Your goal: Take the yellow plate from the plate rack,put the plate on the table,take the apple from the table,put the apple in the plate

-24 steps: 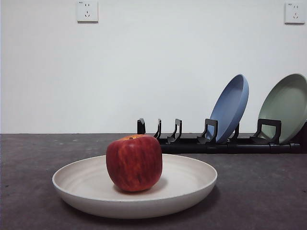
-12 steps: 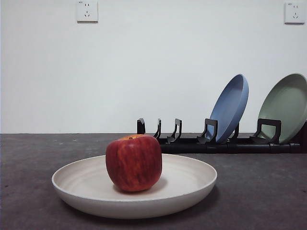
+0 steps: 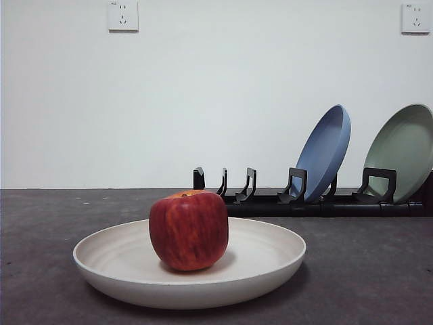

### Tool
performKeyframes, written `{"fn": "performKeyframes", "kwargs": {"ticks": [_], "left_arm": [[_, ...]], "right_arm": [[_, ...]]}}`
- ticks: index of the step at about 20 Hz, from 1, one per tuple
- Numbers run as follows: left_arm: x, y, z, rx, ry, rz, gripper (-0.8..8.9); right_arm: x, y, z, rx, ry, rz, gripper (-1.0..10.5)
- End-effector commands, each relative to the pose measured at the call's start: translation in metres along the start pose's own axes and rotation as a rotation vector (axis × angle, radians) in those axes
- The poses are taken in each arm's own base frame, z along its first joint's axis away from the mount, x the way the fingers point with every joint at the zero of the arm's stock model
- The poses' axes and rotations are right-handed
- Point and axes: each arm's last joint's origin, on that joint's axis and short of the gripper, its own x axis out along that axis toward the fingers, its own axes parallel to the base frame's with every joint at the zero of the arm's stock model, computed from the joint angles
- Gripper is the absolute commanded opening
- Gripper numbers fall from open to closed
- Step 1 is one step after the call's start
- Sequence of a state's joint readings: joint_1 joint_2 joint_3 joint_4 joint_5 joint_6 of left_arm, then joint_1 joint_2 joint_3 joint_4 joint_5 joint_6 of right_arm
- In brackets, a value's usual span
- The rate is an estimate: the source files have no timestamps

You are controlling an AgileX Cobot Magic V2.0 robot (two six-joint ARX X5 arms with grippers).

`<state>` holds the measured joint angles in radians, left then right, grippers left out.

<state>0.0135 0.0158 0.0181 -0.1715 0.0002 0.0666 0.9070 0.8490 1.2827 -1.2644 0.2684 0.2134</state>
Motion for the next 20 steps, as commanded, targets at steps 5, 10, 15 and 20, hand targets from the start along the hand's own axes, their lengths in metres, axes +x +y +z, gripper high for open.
{"fn": "performKeyframes", "kwargs": {"ticks": [5, 10, 15, 20], "left_arm": [[0.001, 0.0, -0.003, -0.004, 0.005, -0.001, -0.03], [0.001, 0.0, -0.003, -0.004, 0.005, -0.001, -0.03], [0.001, 0.0, -0.003, -0.004, 0.005, -0.001, -0.03], [0.001, 0.0, -0.003, -0.004, 0.005, -0.001, -0.03]], "right_arm": [[0.019, -0.03, -0.036, 0.077, -0.181, -0.179, 0.0], [0.091, -0.05, -0.111, 0.146, -0.589, -0.304, 0.0], [0.139, -0.06, -0.167, 0.196, -0.653, -0.407, 0.0], [0.156, -0.066, -0.183, 0.232, -0.595, -0.451, 0.0]]}}
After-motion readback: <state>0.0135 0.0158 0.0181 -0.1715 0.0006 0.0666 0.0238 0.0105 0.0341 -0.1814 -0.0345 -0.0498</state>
